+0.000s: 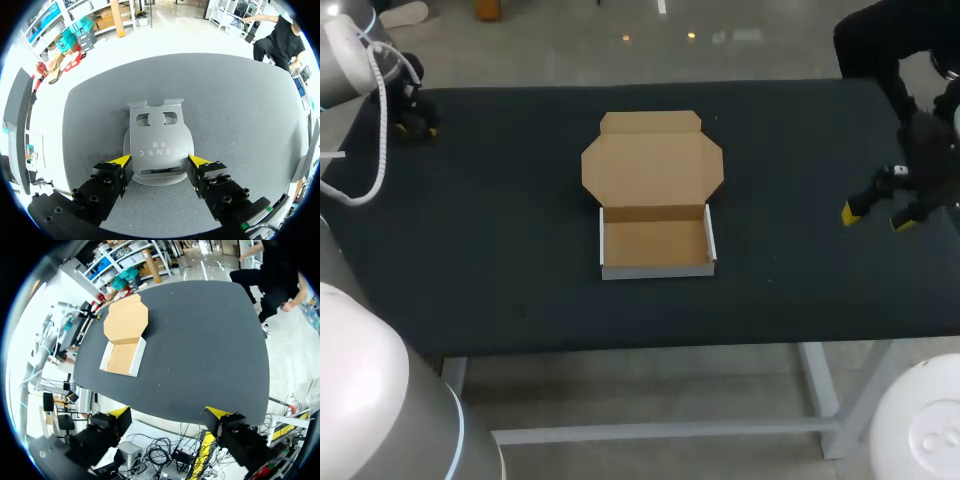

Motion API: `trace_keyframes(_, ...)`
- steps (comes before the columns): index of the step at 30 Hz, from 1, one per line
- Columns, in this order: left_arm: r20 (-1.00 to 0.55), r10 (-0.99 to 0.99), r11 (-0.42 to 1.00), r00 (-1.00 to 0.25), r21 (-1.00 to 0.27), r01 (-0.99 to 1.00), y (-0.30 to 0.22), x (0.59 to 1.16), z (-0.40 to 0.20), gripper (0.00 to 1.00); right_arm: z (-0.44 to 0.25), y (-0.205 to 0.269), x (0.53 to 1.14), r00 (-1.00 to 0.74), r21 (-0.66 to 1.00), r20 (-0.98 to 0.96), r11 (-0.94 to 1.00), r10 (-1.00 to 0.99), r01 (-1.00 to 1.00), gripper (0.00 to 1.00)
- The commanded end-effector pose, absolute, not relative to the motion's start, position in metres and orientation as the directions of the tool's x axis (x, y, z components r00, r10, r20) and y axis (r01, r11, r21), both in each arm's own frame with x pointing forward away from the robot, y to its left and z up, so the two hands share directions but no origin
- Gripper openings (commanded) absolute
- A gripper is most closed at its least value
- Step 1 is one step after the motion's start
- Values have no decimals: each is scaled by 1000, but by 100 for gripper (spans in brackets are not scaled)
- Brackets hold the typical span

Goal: Assemble the packaging by folding the flat box into shape, placing the metal phone stand inside, and closing the box properly

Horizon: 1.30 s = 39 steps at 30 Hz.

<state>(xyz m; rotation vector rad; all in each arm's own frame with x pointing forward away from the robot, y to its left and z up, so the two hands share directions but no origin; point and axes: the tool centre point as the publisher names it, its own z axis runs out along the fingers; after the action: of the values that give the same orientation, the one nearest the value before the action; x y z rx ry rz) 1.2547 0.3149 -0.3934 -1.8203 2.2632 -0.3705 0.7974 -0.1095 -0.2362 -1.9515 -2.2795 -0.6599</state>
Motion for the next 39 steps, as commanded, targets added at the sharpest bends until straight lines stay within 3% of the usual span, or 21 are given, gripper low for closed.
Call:
trace_keyframes(1, -7, -977, 205, -214, -325, -923, 315, 1258, -395, 64, -234, -110, 797, -193, 270, 326, 104, 925, 957, 100)
trace_keyframes(12, -9, -977, 204, -213, -333, -921, 316, 1262, -393, 78, -234, -110, 797, -193, 270, 326, 104, 925, 957, 100)
trace_keyframes(15, -10, -977, 205, -214, -331, -921, 316, 1261, -395, 86, -234, -110, 797, -193, 270, 326, 104, 925, 957, 100)
trace_keyframes(29, -8, -977, 203, -214, -346, -916, 313, 1269, -394, 83, -234, -110, 797, -193, 270, 326, 104, 925, 957, 100)
trace_keyframes(34, -11, -978, 201, -210, -346, -917, 312, 1272, -397, 67, -234, -110, 797, -193, 270, 326, 104, 925, 957, 100)
trace_keyframes(36, -14, -978, 201, -209, -343, -918, 312, 1273, -399, 51, -234, -110, 797, -193, 270, 326, 104, 925, 957, 100)
trace_keyframes(38, -16, -978, 200, -207, -342, -918, 312, 1274, -399, 45, -234, -110, 797, -193, 270, 326, 104, 925, 957, 100)
trace_keyframes(39, -17, -978, 199, -206, -340, -919, 312, 1274, -400, 33, -234, -110, 797, -193, 270, 326, 104, 925, 957, 100)
